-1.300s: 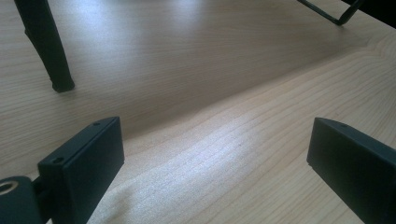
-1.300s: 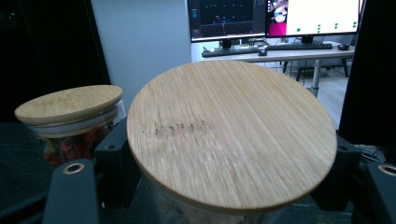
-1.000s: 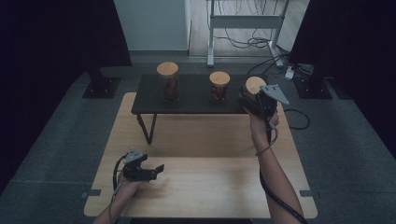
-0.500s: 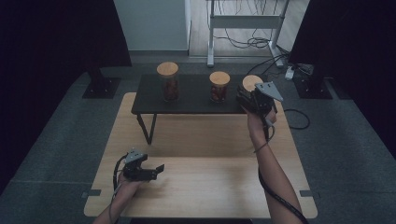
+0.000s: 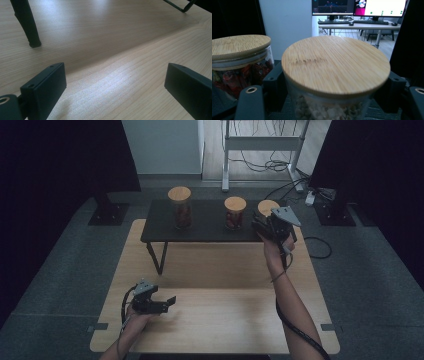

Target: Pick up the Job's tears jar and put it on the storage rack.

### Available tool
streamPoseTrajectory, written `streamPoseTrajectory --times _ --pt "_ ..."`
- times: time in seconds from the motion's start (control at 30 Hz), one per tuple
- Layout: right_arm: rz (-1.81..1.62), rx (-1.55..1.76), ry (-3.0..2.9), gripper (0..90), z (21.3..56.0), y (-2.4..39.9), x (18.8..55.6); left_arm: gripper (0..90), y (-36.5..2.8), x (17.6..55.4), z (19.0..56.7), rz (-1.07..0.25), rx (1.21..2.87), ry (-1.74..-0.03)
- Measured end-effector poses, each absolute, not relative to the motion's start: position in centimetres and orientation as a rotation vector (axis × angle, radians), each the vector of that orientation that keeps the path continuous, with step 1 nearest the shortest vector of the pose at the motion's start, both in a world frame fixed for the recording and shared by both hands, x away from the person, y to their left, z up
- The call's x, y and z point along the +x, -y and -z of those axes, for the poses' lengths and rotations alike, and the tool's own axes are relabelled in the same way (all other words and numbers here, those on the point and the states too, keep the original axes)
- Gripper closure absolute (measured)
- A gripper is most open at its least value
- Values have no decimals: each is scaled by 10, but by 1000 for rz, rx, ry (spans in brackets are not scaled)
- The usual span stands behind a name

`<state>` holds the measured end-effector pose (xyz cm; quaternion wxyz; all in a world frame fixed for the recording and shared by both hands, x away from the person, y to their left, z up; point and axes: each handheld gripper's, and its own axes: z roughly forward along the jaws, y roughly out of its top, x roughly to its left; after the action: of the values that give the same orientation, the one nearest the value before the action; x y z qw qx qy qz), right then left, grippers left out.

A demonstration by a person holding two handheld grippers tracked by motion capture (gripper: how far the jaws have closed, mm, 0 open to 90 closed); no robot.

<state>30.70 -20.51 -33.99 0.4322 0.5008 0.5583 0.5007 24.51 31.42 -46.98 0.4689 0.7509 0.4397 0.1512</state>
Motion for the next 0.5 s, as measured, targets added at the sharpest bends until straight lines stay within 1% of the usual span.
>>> streamPoseTrajectory --times 0.43,0.5 --pt "-1251 1236 -1396 248 343 206 308 34 -314 246 470 -368 1844 -1079" --pt "-1260 1234 -1392 235 345 207 308 34 -314 246 470 -368 1842 -1081"
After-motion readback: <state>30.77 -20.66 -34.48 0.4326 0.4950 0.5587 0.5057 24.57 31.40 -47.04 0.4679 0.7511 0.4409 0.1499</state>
